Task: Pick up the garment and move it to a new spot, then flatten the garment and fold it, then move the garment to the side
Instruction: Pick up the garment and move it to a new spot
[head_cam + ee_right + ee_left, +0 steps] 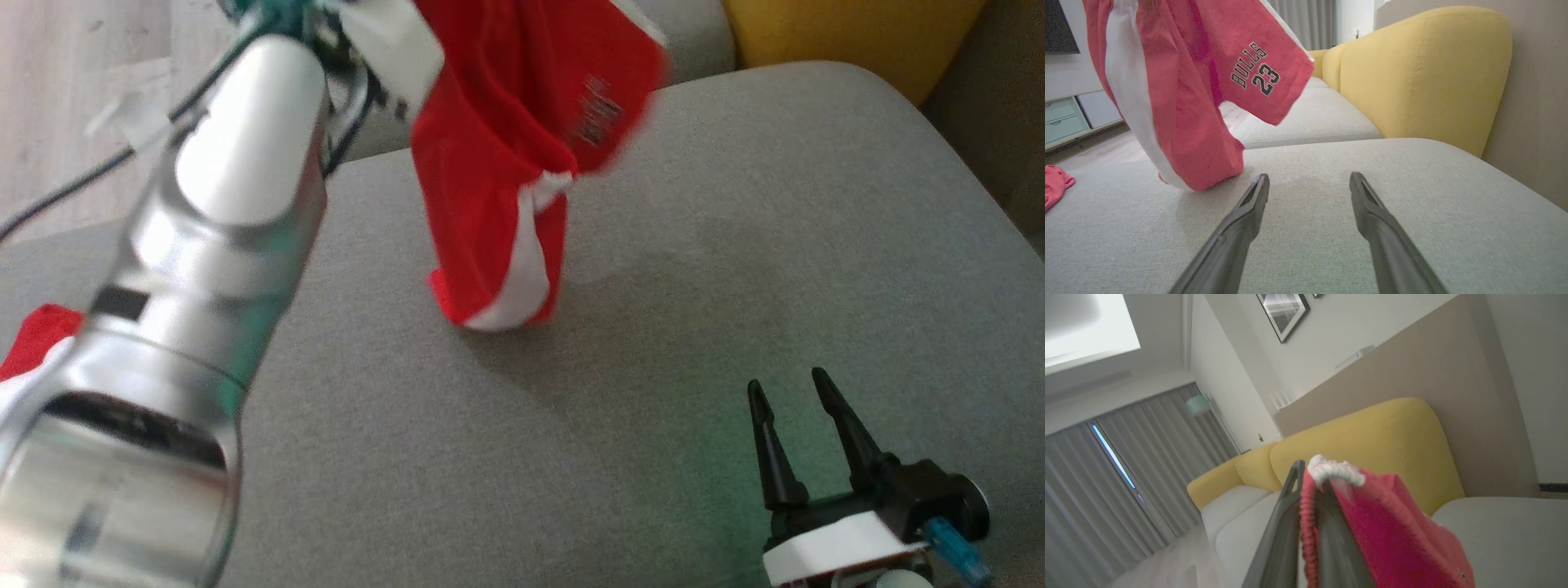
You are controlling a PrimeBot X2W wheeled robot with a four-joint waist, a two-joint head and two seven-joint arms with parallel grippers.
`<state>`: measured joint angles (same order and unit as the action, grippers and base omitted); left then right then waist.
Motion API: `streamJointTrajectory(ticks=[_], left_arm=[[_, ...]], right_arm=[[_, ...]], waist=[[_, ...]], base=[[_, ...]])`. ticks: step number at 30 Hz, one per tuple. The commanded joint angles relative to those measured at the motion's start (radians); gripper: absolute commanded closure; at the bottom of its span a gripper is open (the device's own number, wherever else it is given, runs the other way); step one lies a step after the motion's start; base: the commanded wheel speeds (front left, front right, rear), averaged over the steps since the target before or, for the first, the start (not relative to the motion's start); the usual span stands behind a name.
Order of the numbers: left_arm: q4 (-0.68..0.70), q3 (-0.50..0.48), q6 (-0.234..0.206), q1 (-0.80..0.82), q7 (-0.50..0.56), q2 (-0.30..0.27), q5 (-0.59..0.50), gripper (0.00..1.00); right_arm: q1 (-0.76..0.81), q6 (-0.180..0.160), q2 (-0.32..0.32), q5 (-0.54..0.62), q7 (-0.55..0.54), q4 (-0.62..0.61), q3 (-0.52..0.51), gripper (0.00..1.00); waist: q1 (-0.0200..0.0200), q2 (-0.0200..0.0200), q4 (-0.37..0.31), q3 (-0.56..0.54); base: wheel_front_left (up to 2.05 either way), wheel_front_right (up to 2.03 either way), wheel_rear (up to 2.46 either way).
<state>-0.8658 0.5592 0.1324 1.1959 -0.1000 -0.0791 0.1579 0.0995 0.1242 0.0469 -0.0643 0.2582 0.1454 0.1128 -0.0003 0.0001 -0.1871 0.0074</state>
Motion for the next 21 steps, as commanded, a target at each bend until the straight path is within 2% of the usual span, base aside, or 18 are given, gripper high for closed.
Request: streamJointTrajectory(ticks=[1, 9, 12, 13, 14, 17, 21], left_arm=[[-0.006, -0.008, -0.002, -0.019, -0.013, -0.034, 0.019, 1.00], [-0.143, -0.010, -0.004, -0.272, -0.093, -0.025, 0.100, 1.00], [-0.184, -0.031, -0.022, -0.370, -0.131, -0.019, 0.133, 1.00], [-0.192, -0.038, -0.032, -0.399, -0.140, -0.017, 0.143, 0.64], [-0.196, -0.045, -0.041, -0.427, -0.147, -0.014, 0.150, 0.00], [-0.172, -0.058, -0.088, -0.508, -0.160, -0.008, 0.156, 0.00], [0.060, -0.100, -0.161, -0.665, -0.161, -0.007, 0.135, 0.00]], right_arm=[[-0.038, 0.007, 0.003, -0.013, 0.004, -0.035, 0.025, 0.00], [-0.061, 0.007, 0.003, -0.025, 0.004, -0.030, 0.024, 0.00], [-0.067, 0.007, 0.003, -0.029, 0.004, -0.020, 0.022, 0.00], [-0.067, 0.007, 0.003, -0.029, 0.004, -0.018, 0.020, 0.00], [-0.065, 0.007, 0.003, -0.030, 0.004, -0.017, 0.015, 0.00], [-0.050, 0.007, 0.003, -0.030, 0.004, -0.012, -0.002, 0.00], [-0.016, 0.007, 0.003, -0.030, 0.004, -0.004, -0.023, 0.00]], waist=[[0.0003, -0.0001, -0.004, 0.025], [0.0003, -0.0001, 0.018, 0.082], [0.0003, -0.0001, 0.033, 0.088], [0.0003, -0.0001, 0.039, 0.087], [0.0003, -0.0001, 0.046, 0.084], [0.0003, -0.0001, 0.074, 0.061], [0.0003, -0.0001, 0.128, 0.011]], base=[[0.00, 0.00, 0.00], [0.00, 0.00, 0.00], [0.00, 0.00, 0.00], [0.00, 0.00, 0.00], [0.00, 0.00, 0.00], [0.00, 0.00, 0.00], [0.00, 0.00, 0.00]])
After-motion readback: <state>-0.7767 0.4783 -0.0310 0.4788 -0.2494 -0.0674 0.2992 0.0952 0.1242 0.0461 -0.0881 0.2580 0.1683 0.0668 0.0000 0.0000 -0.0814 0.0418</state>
